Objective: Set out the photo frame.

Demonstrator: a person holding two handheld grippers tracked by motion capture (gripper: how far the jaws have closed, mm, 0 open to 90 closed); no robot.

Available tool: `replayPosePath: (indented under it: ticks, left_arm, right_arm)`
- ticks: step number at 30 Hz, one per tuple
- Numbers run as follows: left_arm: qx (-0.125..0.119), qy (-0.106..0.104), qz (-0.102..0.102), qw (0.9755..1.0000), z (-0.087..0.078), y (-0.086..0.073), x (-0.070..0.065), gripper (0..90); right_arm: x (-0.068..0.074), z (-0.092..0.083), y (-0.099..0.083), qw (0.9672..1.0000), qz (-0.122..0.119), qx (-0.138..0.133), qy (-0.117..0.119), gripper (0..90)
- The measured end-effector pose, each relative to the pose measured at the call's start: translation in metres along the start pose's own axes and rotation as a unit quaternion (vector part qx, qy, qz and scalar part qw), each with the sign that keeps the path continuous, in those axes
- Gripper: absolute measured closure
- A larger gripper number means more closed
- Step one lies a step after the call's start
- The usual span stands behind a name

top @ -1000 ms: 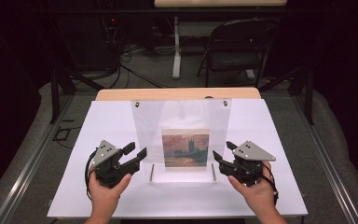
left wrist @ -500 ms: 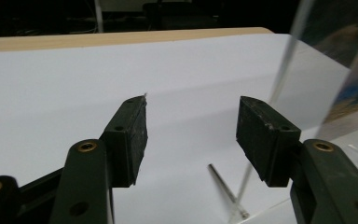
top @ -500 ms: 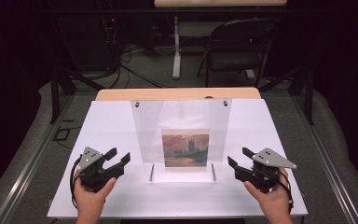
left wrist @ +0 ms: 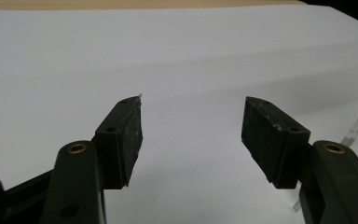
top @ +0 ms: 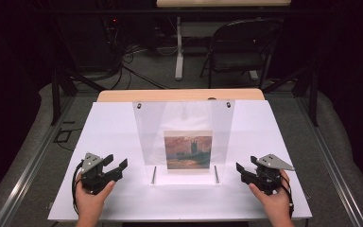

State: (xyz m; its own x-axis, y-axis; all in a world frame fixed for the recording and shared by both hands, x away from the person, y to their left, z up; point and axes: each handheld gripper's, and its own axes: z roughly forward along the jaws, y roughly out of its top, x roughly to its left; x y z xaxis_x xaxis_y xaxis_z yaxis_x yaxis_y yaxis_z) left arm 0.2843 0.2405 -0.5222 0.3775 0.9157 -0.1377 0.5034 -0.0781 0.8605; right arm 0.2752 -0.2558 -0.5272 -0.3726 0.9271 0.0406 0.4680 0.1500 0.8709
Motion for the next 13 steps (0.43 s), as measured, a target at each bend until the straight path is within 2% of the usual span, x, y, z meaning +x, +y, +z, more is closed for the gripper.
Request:
replayPosePath:
  ticks: [2, 6, 10, 13]
  left_arm:
    - [0.011, 0.001, 0.005, 0.9999, 0.004, -0.002, 0.0, 37.9]
    - [0.028, -0.014, -0.008, 0.9995, 0.012, -0.007, -0.002, 37.6]
    - [0.044, -0.021, 0.005, 0.9988, 0.019, -0.009, -0.007, 37.6]
    - [0.049, -0.022, 0.005, 0.9986, 0.022, -0.01, -0.008, 37.2]
  right_arm:
    - [0.002, 0.004, -0.002, 1.0, -0.002, 0.002, 0.003, 36.7]
    - [0.003, 0.009, -0.005, 0.9998, -0.007, 0.017, 0.009, 36.7]
    - [0.002, 0.011, -0.007, 0.9996, 0.0, 0.026, 0.013, 36.7]
    - [-0.003, 0.014, -0.009, 0.9993, 0.011, 0.033, 0.016, 36.7]
